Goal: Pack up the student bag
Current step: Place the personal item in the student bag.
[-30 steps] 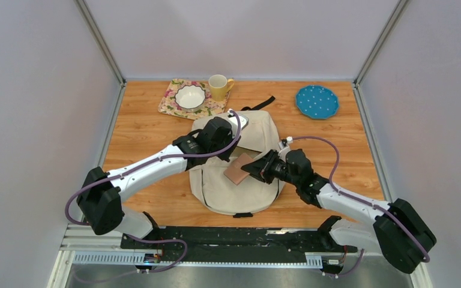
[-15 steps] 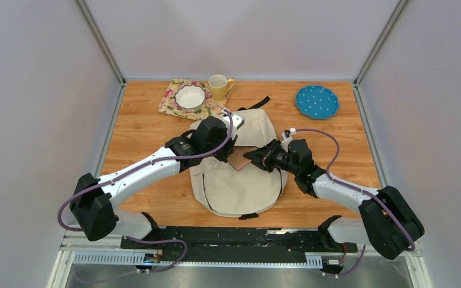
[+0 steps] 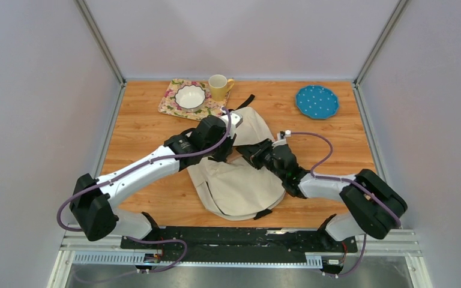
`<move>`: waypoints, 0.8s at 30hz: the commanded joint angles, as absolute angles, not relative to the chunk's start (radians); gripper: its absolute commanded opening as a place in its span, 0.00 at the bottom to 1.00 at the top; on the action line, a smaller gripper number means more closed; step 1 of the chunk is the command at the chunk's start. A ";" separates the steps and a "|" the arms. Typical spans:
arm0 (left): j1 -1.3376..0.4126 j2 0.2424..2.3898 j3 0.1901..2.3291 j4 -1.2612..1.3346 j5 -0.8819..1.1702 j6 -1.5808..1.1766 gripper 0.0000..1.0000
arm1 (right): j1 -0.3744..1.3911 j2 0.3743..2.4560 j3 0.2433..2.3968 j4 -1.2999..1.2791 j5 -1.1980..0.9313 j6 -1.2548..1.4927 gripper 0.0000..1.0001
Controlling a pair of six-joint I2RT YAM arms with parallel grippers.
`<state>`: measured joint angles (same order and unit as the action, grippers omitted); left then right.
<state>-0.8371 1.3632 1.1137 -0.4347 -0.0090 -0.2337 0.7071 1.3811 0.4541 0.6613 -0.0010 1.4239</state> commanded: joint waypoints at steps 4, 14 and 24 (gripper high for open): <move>-0.844 1.313 1.189 -0.439 -0.078 -0.232 0.00 | 0.802 1.612 0.621 0.883 0.196 1.402 0.00; -0.833 1.253 1.109 -0.410 -0.146 -0.232 0.00 | 0.805 1.524 0.512 0.752 0.184 1.318 0.50; -0.828 1.249 1.089 -0.402 -0.115 -0.239 0.00 | 0.804 1.583 0.641 0.741 0.095 1.275 0.00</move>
<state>-0.8345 1.2957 1.0786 -0.4671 -0.1238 -0.2306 0.8043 1.5455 0.5598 0.7074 0.1131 1.3128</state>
